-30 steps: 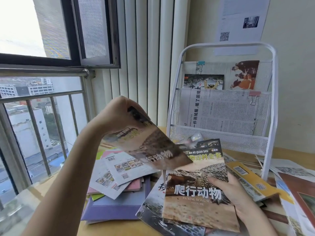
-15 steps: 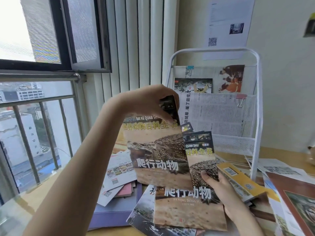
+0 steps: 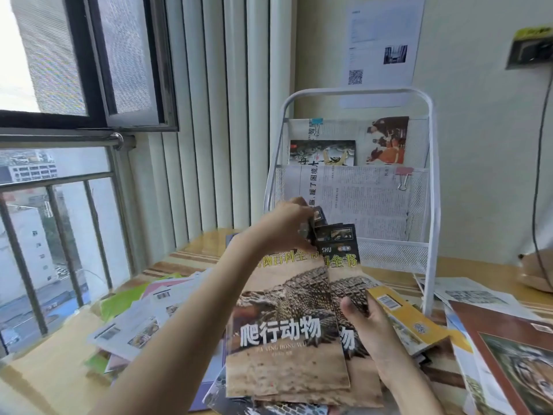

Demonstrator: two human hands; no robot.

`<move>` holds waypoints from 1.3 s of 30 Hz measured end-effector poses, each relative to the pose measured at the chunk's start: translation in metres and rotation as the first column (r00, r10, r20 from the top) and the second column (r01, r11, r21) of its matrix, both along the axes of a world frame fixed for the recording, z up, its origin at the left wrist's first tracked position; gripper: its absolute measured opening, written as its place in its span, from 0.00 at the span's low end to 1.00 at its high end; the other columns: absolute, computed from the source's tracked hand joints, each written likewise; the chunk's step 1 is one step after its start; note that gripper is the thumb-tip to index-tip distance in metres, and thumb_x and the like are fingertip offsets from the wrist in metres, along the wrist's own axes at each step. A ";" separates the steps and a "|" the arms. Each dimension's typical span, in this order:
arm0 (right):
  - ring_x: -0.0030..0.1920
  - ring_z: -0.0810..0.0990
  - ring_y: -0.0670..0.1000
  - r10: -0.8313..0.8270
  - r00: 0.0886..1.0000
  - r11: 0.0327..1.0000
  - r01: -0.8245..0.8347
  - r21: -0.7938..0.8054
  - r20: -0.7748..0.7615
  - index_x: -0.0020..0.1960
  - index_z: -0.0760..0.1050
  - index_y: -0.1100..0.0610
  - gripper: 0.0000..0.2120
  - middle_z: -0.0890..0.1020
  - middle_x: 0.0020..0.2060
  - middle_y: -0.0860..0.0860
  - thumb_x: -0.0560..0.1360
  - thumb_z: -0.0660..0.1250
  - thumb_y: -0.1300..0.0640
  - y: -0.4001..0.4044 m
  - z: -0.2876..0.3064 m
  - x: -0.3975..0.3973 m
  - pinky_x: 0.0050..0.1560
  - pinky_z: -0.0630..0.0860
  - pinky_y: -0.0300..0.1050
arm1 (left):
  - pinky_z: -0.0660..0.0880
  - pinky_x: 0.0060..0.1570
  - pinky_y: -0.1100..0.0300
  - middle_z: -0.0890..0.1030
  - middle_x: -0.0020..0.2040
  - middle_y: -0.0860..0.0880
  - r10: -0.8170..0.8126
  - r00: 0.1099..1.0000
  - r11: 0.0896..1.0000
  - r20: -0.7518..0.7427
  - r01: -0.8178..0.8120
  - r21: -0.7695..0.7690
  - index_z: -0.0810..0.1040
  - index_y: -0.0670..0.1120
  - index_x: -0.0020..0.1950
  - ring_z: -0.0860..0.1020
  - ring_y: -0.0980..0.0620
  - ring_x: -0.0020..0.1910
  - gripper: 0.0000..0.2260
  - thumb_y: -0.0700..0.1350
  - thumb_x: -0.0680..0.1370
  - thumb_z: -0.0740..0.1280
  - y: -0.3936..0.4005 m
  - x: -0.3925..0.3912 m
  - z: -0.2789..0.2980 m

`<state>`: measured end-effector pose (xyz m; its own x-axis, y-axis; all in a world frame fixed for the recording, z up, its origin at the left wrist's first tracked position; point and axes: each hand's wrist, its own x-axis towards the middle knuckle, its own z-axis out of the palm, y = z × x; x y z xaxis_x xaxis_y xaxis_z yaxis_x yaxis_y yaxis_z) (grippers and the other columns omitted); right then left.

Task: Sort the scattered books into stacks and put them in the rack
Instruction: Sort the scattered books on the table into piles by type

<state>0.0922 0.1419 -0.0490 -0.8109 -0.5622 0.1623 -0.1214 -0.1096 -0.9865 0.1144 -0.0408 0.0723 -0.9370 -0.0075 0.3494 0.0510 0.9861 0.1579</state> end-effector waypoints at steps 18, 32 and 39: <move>0.58 0.73 0.48 -0.184 0.980 0.982 0.186 -0.018 0.075 0.58 0.72 0.48 0.14 0.74 0.62 0.46 0.73 0.69 0.52 0.008 -0.002 -0.015 0.55 0.69 0.39 | 0.79 0.45 0.50 0.82 0.49 0.35 0.093 0.995 0.217 0.046 -0.065 0.974 0.81 0.38 0.53 0.83 0.42 0.41 0.41 0.62 0.50 0.82 -0.013 0.051 -0.117; 0.31 0.70 0.49 -0.437 0.788 0.694 0.602 0.395 -0.433 0.35 0.69 0.57 0.16 0.71 0.29 0.49 0.79 0.59 0.50 0.024 -0.039 -0.056 0.31 0.66 0.43 | 0.68 0.22 0.75 0.78 0.32 0.51 0.227 0.963 0.283 0.145 -0.207 0.937 0.75 0.37 0.55 0.76 0.59 0.24 0.18 0.37 0.68 0.76 0.040 0.013 -0.147; 0.66 0.67 0.55 -0.525 0.370 0.149 0.927 0.345 -0.766 0.68 0.67 0.51 0.21 0.71 0.66 0.52 0.75 0.63 0.54 0.063 -0.026 -0.049 0.62 0.63 0.55 | 0.69 0.18 0.71 0.80 0.33 0.43 0.215 0.955 0.208 0.203 -0.247 0.946 0.73 0.42 0.44 0.75 0.61 0.18 0.12 0.37 0.69 0.75 0.042 0.018 -0.143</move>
